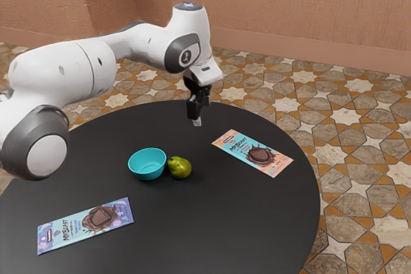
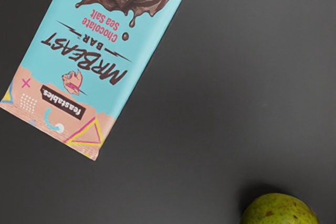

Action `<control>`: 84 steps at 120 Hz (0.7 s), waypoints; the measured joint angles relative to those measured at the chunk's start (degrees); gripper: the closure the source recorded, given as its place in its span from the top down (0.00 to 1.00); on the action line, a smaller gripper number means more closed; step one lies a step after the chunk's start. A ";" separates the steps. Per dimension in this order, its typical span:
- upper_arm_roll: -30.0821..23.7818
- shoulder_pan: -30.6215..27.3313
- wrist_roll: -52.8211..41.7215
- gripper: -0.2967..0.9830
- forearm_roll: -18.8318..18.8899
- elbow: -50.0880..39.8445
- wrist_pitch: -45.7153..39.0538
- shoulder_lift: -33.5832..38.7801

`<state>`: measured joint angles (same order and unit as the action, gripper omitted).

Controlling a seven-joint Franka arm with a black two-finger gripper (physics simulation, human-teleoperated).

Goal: Place the pear in the bowl.

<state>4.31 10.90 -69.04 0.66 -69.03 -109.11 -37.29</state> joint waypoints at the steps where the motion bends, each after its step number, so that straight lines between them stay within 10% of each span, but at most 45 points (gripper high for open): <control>1: 0.10 -0.01 -0.37 0.77 -0.14 -0.03 -0.14 -0.25; 38: 6.23 -0.47 -6.61 0.77 -11.84 -4.81 -4.02 -1.88; 84: 7.12 -0.46 -2.36 0.77 -11.29 -8.83 -1.06 -2.06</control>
<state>11.43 10.44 -71.41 -10.64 -77.86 -110.18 -39.34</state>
